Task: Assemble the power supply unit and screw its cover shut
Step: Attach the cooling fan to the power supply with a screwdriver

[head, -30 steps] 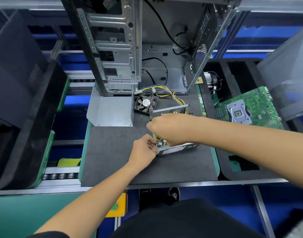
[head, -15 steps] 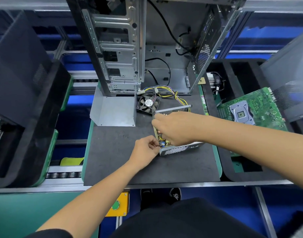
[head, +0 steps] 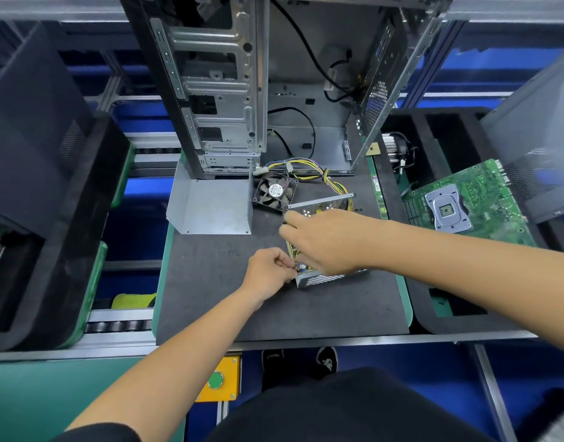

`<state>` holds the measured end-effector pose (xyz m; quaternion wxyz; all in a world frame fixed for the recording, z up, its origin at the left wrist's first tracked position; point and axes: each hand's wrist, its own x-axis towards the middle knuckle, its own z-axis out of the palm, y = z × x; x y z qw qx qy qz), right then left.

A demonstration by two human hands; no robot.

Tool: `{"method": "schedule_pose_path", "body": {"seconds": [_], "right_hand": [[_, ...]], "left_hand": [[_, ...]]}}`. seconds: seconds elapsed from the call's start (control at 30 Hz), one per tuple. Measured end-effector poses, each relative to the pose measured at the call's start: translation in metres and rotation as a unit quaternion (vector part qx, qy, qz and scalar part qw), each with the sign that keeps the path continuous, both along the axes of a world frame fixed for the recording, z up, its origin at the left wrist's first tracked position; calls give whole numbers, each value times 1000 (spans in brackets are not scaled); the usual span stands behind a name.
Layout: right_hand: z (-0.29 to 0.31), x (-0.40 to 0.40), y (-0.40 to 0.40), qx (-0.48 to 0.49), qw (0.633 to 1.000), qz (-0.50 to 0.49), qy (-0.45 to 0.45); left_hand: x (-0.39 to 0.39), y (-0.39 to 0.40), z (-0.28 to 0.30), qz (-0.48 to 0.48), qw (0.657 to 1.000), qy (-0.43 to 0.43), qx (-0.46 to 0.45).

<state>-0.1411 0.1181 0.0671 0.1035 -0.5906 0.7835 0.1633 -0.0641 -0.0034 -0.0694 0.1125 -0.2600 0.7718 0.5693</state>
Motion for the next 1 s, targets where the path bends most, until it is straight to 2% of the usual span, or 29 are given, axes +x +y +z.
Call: {"method": "schedule_pose_path", "body": {"seconds": [0.1,0.33,0.4,0.53,0.63,0.87,0.93,1.0], "right_hand": [[5,0,-3,3,1000,5,-31],[0,-3,-4,9,996,29,88],[1,-4,-2,18,997,15,70],[5,-2,-3,40,999,10,-27],[8,0,-11,31,999,11,-22],[0,1,-8,-7,998,28,57],[-1,1,-4,-4,1000,6,29],[1,-1,-2,11,999,-18,-38]], "left_hand": [[-1,-1,1,0,1000,-7,1],[-1,0,5,16,1000,-18,9],[-2,0,6,14,1000,-18,6],[-4,-2,7,4,1000,-24,1],[-5,-3,7,8,1000,-30,6],[-6,-6,8,1,998,-40,45],[-6,-8,9,-9,998,-41,53],[-7,-8,7,-13,997,-45,60]]}}
